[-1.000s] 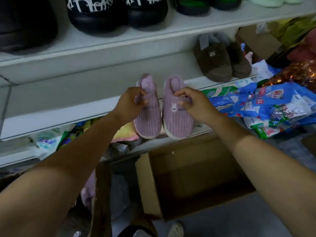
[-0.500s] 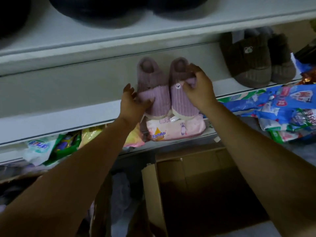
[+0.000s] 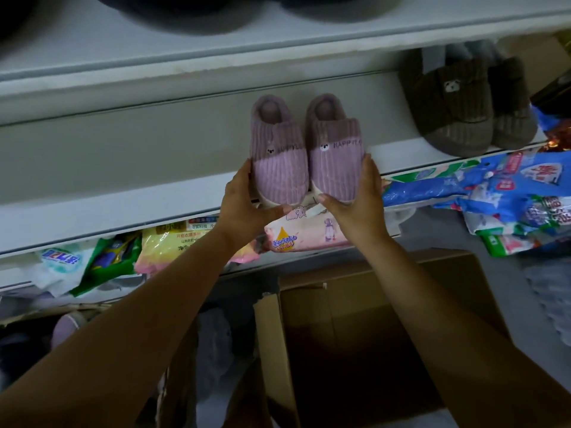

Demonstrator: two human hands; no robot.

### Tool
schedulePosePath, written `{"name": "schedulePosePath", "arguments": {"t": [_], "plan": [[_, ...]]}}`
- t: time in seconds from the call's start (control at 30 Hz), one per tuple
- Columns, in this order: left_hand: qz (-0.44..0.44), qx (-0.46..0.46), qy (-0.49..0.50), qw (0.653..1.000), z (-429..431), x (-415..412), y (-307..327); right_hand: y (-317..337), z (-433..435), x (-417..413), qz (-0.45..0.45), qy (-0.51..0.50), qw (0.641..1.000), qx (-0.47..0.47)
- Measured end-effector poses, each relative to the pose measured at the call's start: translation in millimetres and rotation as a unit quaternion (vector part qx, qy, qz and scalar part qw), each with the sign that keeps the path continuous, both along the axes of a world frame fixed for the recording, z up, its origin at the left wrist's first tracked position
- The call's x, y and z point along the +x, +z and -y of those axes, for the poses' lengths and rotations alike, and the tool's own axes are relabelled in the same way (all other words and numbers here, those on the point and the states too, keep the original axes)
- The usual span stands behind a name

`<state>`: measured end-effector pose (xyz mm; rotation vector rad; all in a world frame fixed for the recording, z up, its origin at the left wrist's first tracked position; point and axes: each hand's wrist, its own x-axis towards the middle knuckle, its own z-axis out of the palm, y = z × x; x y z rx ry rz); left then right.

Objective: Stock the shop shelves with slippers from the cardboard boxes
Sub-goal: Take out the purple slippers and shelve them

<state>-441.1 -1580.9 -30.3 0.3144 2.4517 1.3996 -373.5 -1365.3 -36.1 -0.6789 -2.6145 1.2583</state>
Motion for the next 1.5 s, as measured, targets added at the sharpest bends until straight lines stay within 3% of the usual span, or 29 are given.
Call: {"name": "schedulePosePath", "arguments": {"t": [0.5,0.6,0.73,0.9,1.07,1.27,1.37,1.5], "plan": [[0.0,-0.061,0.001,0.998,-11,-11,-11,1,-12,-7,-0.008,-0.058,0.998,-0.033],[0.032,-0.014,0.005,0.999,-10,6,16,14,-10,7,-0.028,-0.118,0.988,-0.099],[0.093,0.08,0.085,0.989,2,63,46,42,14,64,-0.097,-0.14,0.964,-0.205],[0.244,0.243,0.095,0.934,37,149,72,54,71,174,-0.114,-0.045,0.94,-0.317],[0.318,0.342,0.152,0.871,68,239,71,39,114,260,0.014,0.134,0.957,-0.255],[0.301,0.345,0.375,0.806,127,353,45,45,144,323,0.126,0.322,0.915,-0.209],[0.278,0.303,0.488,0.77,168,393,38,42,168,331,0.153,0.37,0.898,-0.183],[0.222,0.227,0.564,0.762,233,426,27,36,205,319,0.194,0.415,0.88,-0.126]]}}
